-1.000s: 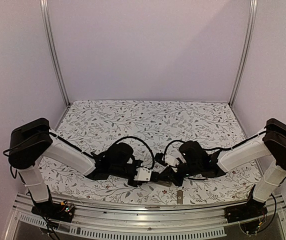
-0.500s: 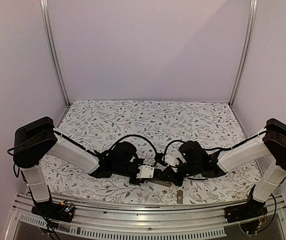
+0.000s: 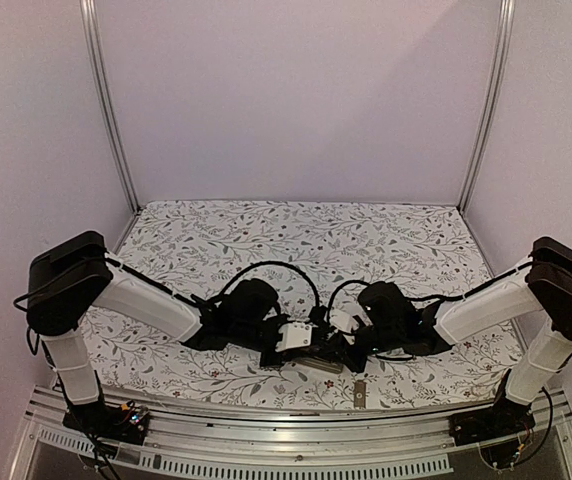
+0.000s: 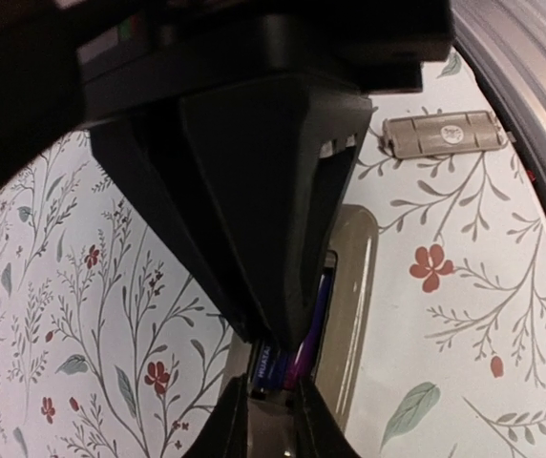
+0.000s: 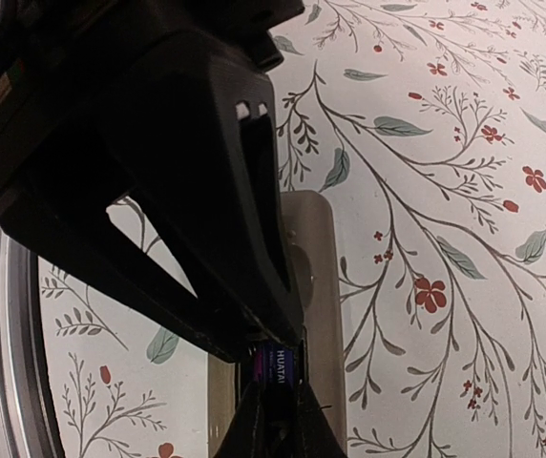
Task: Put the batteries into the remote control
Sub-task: Load the battery into the battery compartment.
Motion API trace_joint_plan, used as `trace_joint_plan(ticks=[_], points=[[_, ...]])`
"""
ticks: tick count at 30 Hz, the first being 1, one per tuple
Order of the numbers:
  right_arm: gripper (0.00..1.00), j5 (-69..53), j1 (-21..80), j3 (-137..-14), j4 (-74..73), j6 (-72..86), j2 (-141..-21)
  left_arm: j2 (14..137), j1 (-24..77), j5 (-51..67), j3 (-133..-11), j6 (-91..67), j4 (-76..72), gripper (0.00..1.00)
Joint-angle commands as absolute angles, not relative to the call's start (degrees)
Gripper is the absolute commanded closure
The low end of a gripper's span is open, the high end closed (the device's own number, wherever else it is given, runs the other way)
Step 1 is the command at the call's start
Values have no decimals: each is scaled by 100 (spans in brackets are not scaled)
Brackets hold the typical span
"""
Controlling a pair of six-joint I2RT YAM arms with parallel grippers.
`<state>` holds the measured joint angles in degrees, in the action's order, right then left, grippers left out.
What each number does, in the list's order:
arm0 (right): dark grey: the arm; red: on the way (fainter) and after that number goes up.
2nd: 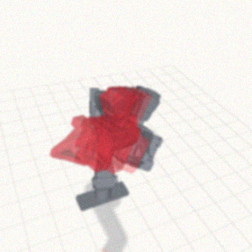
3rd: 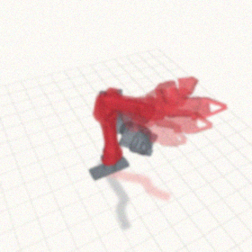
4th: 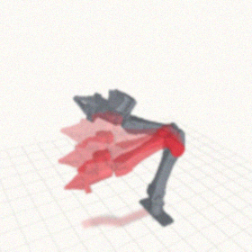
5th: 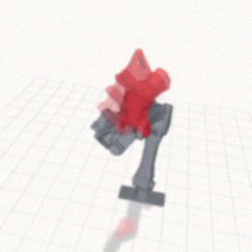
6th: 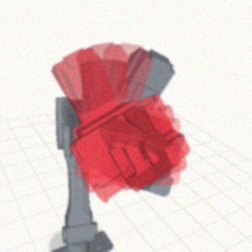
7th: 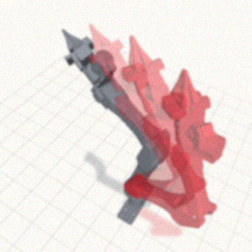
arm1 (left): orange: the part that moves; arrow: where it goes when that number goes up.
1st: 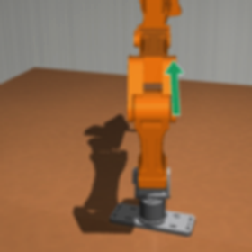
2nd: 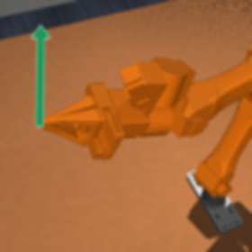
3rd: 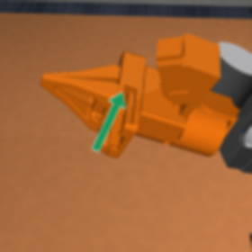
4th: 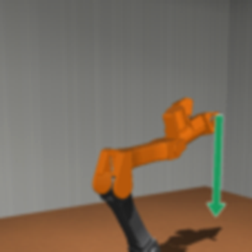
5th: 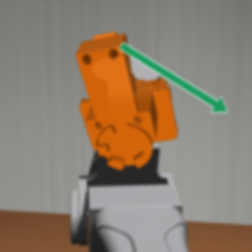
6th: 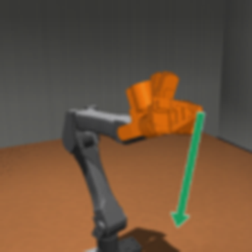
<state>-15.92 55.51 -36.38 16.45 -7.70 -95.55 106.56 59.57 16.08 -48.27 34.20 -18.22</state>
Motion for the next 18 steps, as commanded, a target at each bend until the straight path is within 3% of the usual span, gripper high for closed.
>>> trace_joint_plan(ticks=[1, 18], points=[[93, -1425, 5607, -3533, 976, -708, -9597, 10709, 5973, 1699, -4905, 3250, -1416, 83], [90, -1437, 5607, -3568, 1034, -757, -9508, 11079, 5983, 1707, -4937, 3584, -1510, 90]])
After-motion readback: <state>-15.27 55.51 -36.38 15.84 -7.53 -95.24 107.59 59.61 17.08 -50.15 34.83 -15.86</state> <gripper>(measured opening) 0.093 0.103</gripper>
